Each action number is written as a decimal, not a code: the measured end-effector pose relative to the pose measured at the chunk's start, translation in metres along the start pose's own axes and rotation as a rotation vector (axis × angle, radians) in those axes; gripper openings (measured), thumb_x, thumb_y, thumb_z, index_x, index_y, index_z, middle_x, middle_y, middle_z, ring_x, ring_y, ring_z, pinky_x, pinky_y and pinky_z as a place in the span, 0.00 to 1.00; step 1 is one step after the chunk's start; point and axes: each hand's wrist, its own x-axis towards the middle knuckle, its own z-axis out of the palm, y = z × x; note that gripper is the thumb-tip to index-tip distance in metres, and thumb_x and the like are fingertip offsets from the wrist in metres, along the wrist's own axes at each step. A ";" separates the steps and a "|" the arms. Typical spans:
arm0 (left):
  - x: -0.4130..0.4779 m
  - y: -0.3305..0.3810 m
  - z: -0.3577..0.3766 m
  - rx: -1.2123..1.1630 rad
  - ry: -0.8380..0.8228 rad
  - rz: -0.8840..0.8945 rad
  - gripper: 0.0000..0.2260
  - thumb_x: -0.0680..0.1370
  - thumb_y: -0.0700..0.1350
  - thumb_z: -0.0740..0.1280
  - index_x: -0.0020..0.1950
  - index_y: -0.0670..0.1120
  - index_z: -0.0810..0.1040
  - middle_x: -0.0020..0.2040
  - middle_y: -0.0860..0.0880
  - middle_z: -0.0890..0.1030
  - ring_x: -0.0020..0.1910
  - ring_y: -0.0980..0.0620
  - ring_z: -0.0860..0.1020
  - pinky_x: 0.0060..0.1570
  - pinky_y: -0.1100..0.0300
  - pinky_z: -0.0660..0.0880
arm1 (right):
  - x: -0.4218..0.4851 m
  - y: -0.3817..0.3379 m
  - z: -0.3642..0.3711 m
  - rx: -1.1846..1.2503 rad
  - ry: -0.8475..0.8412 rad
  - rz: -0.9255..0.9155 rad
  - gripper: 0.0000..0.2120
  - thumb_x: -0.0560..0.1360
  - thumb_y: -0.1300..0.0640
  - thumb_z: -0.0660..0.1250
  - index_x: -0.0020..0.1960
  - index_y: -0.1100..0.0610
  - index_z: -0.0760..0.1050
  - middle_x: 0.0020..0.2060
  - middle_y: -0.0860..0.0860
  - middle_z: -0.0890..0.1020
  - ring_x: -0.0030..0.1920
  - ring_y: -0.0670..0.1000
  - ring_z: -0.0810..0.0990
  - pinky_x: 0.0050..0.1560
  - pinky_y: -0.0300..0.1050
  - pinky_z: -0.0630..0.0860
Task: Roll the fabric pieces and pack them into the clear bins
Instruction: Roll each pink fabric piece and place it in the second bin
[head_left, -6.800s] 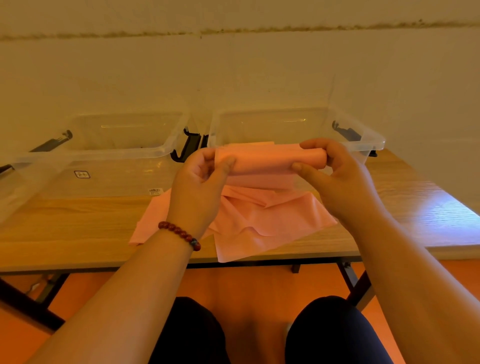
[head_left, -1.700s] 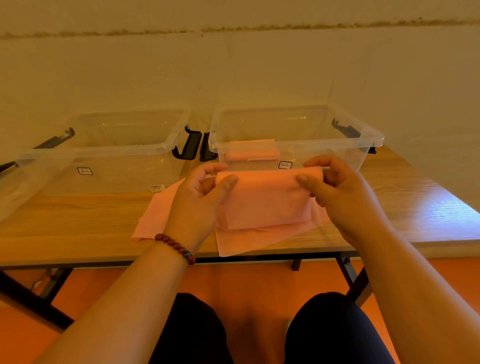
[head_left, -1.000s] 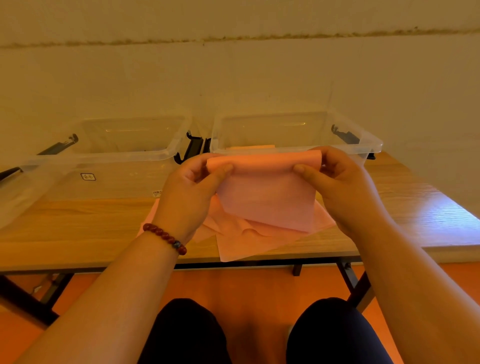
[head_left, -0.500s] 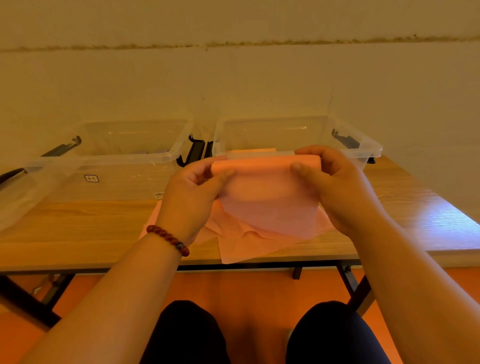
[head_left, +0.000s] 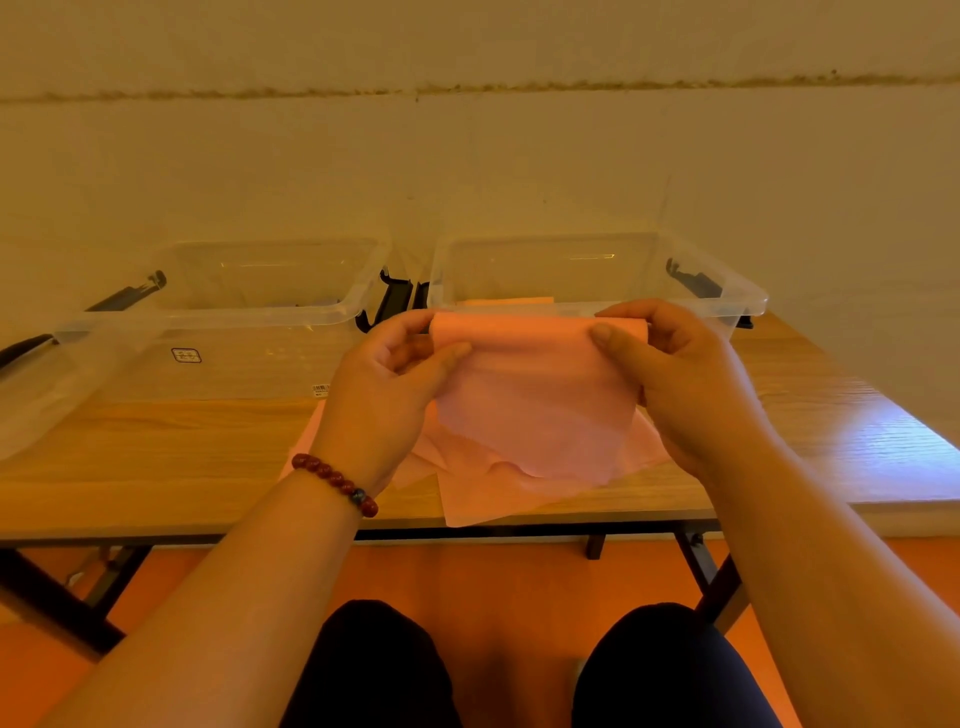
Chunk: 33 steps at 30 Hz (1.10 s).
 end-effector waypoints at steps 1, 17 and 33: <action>0.000 0.000 0.000 0.005 0.008 0.005 0.09 0.74 0.44 0.71 0.53 0.53 0.79 0.49 0.53 0.83 0.49 0.56 0.81 0.46 0.60 0.80 | 0.000 0.000 -0.001 0.003 -0.006 -0.002 0.02 0.73 0.52 0.72 0.46 0.46 0.81 0.42 0.44 0.83 0.46 0.46 0.82 0.53 0.53 0.80; -0.002 0.001 0.000 0.003 -0.017 0.008 0.09 0.74 0.45 0.71 0.49 0.57 0.77 0.50 0.55 0.82 0.50 0.55 0.80 0.46 0.58 0.79 | 0.001 0.001 0.001 0.009 -0.051 0.069 0.04 0.73 0.50 0.71 0.48 0.47 0.81 0.45 0.46 0.83 0.49 0.49 0.81 0.56 0.58 0.79; -0.001 0.000 -0.002 -0.016 -0.009 -0.032 0.08 0.74 0.45 0.71 0.50 0.57 0.79 0.48 0.56 0.83 0.48 0.57 0.81 0.46 0.58 0.80 | 0.000 0.004 -0.001 -0.036 -0.080 0.037 0.10 0.71 0.52 0.74 0.51 0.43 0.80 0.49 0.45 0.83 0.52 0.49 0.81 0.56 0.57 0.79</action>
